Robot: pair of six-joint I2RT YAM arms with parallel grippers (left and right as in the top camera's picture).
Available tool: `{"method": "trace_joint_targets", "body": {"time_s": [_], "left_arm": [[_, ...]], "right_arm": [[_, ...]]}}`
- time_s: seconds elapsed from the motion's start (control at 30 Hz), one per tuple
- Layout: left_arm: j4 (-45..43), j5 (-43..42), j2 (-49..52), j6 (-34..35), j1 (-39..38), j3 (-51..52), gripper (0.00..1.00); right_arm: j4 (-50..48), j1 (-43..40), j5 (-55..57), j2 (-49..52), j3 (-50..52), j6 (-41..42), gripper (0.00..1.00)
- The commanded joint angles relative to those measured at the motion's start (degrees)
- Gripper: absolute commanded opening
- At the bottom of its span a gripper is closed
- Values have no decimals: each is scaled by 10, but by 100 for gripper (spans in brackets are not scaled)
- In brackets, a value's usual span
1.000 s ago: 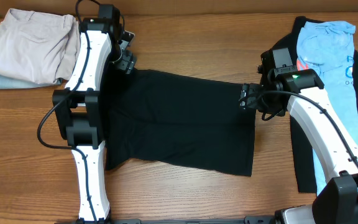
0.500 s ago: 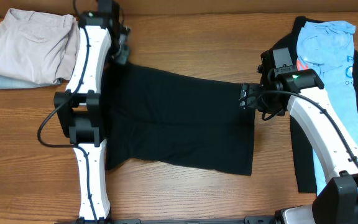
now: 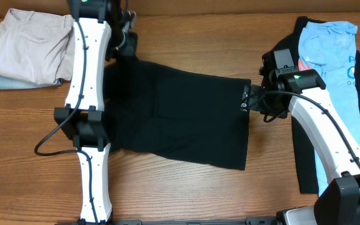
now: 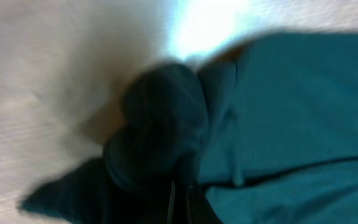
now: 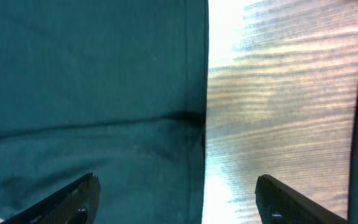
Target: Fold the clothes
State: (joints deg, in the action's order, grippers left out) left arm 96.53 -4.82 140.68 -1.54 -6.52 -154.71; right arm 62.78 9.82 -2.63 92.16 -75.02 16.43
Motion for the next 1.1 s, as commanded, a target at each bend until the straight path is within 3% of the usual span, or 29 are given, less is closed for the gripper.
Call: {"method": "trace_joint_targets", "body": {"time_s": [0.0,0.37,0.4,0.47,0.5,0.57,0.7,0.83,0.97,1.07], "left_arm": [[3,-13,-2,39,-6,76,4],[3,57,-122,49,-21,380,4],[3,57,-127,47,-21,396,14],[3,57,-131,43,-21,418,59],[3,59,-131,41,-21,422,68],[2,69,-130,44,-21,423,75],[-24,89,-132,38,-23,391,76],[-106,87,-142,19,-23,363,79],[-195,35,-136,-54,-23,370,96],[-221,2,-125,-97,-24,376,99]], "right_arm": [[7,-2,-1,-2,-9,-7,84],[16,-2,0,-2,-9,-15,84],[15,-2,-1,-2,-9,-15,84],[13,-2,-1,-2,-10,-15,84],[12,-2,-1,-2,-9,-15,85],[10,-2,-1,-2,-9,-15,85],[10,-2,-1,-2,-9,-15,85],[8,-2,-1,-2,-9,-15,86],[4,-2,-1,-2,-9,-15,87],[3,-2,0,-2,-9,-15,87]]}}
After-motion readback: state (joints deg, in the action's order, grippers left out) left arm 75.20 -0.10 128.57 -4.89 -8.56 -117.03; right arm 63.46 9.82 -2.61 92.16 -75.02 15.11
